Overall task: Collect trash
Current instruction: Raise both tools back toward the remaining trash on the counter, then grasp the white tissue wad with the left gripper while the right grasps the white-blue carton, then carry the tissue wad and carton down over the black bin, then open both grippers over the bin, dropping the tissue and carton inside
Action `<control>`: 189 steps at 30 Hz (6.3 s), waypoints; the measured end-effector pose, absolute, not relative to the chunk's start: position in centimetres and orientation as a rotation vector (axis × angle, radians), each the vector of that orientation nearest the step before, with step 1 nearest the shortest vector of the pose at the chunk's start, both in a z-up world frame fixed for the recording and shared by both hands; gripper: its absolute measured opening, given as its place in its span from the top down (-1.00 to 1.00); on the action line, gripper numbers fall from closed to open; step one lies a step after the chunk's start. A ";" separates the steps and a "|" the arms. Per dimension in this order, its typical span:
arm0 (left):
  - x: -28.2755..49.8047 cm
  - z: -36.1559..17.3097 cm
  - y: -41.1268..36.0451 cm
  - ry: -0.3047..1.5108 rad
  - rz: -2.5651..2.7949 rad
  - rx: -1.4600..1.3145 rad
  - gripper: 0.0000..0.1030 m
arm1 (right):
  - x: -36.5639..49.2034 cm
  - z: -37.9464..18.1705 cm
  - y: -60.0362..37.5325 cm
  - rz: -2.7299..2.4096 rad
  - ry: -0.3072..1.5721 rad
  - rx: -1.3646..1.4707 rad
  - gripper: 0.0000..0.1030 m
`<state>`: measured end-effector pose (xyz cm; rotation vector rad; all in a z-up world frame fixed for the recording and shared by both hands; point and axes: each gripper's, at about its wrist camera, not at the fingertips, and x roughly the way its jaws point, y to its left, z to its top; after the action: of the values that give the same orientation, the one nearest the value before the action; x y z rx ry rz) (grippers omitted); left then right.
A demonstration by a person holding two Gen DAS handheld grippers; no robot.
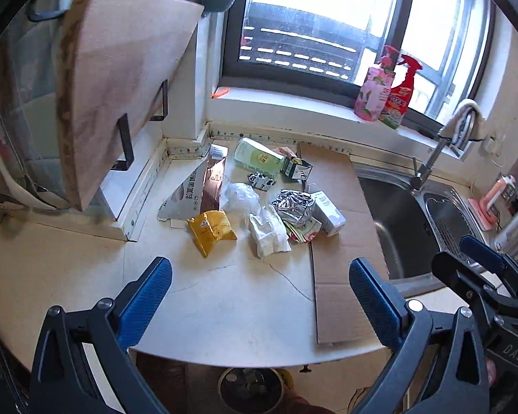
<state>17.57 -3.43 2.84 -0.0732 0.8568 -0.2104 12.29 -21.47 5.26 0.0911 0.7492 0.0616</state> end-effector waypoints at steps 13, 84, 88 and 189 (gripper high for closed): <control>27.7 -4.6 -8.1 1.069 -0.165 -0.090 -0.91 | 23.5 -1.7 -28.6 0.159 0.963 0.144 -0.59; 28.8 -10.0 -7.1 1.218 -0.163 -0.219 0.17 | 27.4 -9.5 -29.4 0.182 1.095 0.230 0.29; 26.8 -8.7 -6.6 1.199 -0.198 -0.204 0.17 | 25.1 -8.0 -28.8 0.162 1.065 0.234 0.29; 3.5 -48.6 -2.5 1.487 -0.222 -0.018 -0.79 | -1.6 -47.9 -20.1 0.047 1.565 0.404 0.12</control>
<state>3.48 -2.53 -48.60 -0.0178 1.4875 -0.2223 -1.59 -20.14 -47.92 0.4037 1.5654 0.0475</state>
